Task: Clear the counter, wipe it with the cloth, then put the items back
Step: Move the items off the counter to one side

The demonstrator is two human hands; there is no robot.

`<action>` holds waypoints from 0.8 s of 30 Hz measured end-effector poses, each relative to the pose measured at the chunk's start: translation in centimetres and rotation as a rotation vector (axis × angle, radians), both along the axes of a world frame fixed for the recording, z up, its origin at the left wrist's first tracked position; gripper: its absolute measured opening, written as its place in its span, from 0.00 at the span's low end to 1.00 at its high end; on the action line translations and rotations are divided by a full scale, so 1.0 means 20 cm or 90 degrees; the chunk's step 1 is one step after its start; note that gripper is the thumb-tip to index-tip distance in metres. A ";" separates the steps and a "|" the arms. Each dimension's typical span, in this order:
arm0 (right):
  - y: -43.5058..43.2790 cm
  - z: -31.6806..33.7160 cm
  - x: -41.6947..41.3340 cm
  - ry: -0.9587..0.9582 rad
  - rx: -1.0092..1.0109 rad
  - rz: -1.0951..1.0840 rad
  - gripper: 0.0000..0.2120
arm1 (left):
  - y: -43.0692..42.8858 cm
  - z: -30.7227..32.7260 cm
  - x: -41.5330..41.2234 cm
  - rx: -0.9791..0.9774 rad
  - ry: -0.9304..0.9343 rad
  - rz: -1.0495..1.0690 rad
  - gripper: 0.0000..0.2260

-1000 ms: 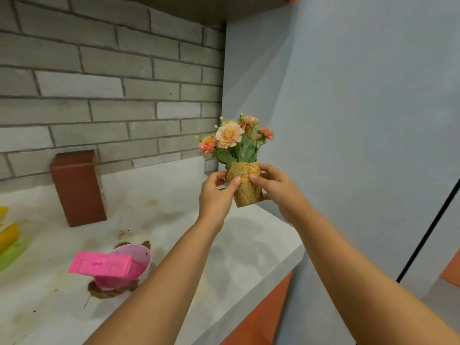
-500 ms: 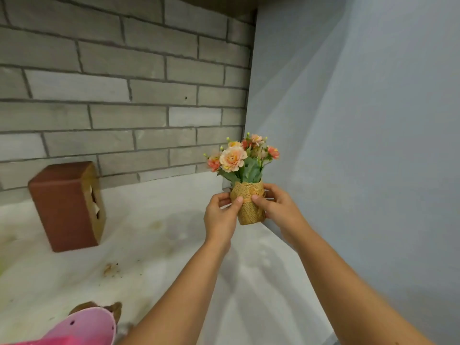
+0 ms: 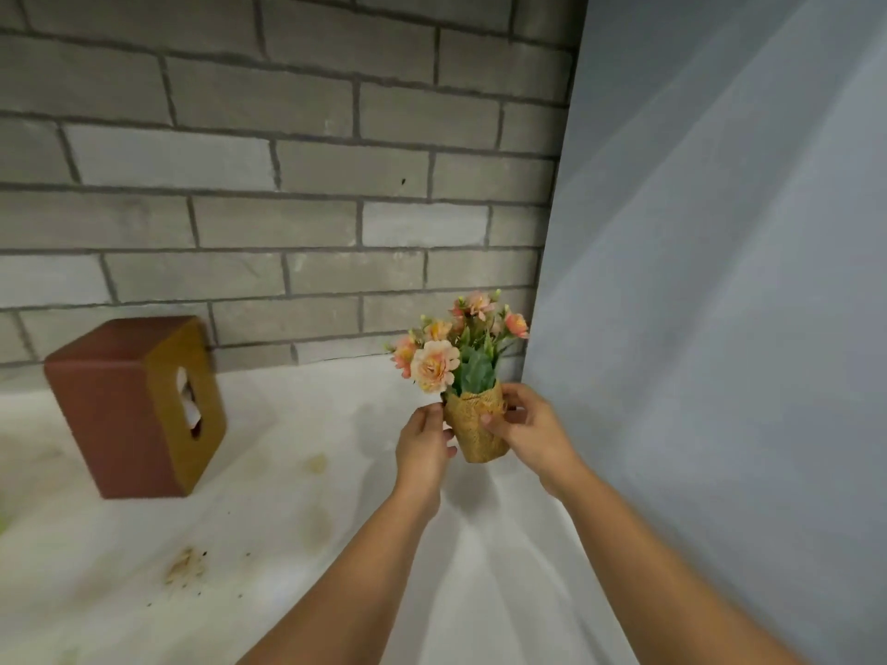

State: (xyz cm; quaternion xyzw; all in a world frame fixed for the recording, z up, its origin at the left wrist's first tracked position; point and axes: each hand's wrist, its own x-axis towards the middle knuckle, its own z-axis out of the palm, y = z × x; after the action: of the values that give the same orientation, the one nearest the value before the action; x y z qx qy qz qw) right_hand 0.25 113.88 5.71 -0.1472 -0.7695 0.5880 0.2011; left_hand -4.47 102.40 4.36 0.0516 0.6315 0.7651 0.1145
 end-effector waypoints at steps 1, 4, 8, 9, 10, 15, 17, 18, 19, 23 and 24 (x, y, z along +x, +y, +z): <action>0.04 -0.02 -0.04 -0.002 0.004 0.002 0.17 | 0.03 -0.01 -0.03 -0.001 -0.003 0.001 0.12; 0.14 -0.08 -0.16 0.002 -0.008 0.004 0.16 | 0.13 -0.03 -0.12 0.007 -0.008 -0.008 0.12; 0.26 -0.18 -0.31 0.002 -0.040 0.028 0.17 | 0.24 -0.08 -0.23 0.002 0.005 -0.022 0.14; 0.28 -0.20 -0.34 0.004 -0.044 0.035 0.17 | 0.26 -0.10 -0.26 0.004 0.004 -0.023 0.14; 0.30 -0.22 -0.38 0.009 -0.048 0.039 0.17 | 0.29 -0.12 -0.29 0.007 0.002 -0.024 0.15; 0.37 -0.31 -0.50 0.033 -0.052 0.035 0.16 | 0.36 -0.19 -0.40 0.032 -0.005 -0.039 0.14; 0.39 -0.35 -0.55 0.037 -0.053 0.026 0.17 | 0.39 -0.21 -0.42 0.042 -0.020 -0.046 0.14; 0.40 -0.37 -0.57 0.036 -0.054 0.027 0.18 | 0.40 -0.22 -0.43 0.049 -0.032 -0.049 0.16; 0.41 -0.38 -0.59 0.031 -0.058 0.028 0.19 | 0.41 -0.23 -0.45 0.055 -0.040 -0.051 0.18; 0.44 -0.43 -0.64 0.015 -0.081 0.017 0.21 | 0.44 -0.28 -0.48 0.073 -0.039 -0.060 0.24; 0.45 -0.44 -0.65 0.018 -0.090 0.013 0.21 | 0.45 -0.29 -0.49 0.076 -0.034 -0.065 0.25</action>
State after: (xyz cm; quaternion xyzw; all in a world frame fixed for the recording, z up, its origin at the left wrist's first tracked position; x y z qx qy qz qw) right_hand -12.78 122.86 -3.14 -0.1446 -0.7247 0.6448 0.1952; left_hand -14.19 111.38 -1.42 0.0701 0.5779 0.7957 0.1671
